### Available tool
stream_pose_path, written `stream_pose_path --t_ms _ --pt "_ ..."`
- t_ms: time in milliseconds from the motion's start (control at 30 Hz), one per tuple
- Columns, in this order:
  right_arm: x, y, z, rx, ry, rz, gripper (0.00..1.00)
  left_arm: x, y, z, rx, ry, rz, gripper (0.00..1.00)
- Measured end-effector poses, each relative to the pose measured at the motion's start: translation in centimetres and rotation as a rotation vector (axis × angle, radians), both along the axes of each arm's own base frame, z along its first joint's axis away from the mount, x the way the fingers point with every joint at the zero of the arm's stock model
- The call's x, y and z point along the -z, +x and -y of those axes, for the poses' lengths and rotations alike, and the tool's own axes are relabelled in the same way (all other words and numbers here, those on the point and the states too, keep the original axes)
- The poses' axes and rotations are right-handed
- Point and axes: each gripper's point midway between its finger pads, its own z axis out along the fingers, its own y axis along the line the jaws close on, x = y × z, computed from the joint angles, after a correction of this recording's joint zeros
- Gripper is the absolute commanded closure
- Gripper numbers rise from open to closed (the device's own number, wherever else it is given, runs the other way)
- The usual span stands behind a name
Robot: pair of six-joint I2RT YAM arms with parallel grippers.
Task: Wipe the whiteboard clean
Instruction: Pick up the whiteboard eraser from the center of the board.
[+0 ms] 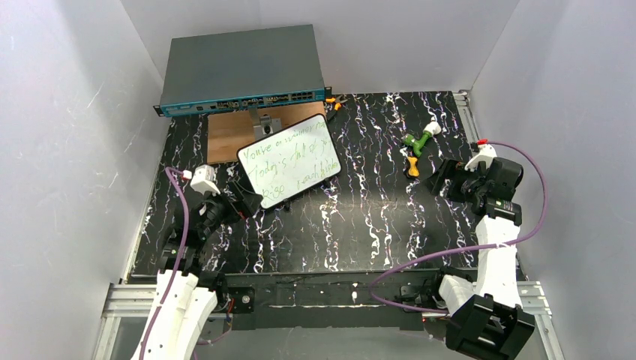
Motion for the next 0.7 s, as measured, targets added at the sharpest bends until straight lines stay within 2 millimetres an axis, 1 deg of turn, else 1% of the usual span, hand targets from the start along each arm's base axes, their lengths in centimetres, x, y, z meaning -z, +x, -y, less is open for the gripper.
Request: stream_pose_path --t_ms 133,233,400,533,633,700 --pt "0.1 0.2 0.0 -0.015 -0.005 -0.002 0.00 0.0 0.0 0.1 -0.012 -0.025 -0.014 0.01" --pt "0.1 0.5 -0.4 -0.085 -0.014 0.002 0.00 -0.1 0.1 0.2 -0.020 -0.038 -0.018 0.00" --pt "0.0 0.0 -2.8 -0.318 -0.025 0.033 0.00 0.1 0.3 -0.2 -0.047 -0.038 -0.025 0.01" --pt "0.4 -0.3 -5.0 -0.509 -0.063 0.014 0.00 0.7 0.5 -0.4 -0.061 -0.028 -0.051 0.00" --pt "0.8 0.5 -5.8 -0.580 -0.091 -0.043 0.00 1.7 0.5 -0.5 -0.063 -0.011 -0.106 0.00" --pt "1.2 1.8 -5.6 -0.574 -0.115 -0.076 0.02 2.4 0.5 -0.7 -0.064 0.007 -0.148 0.00"
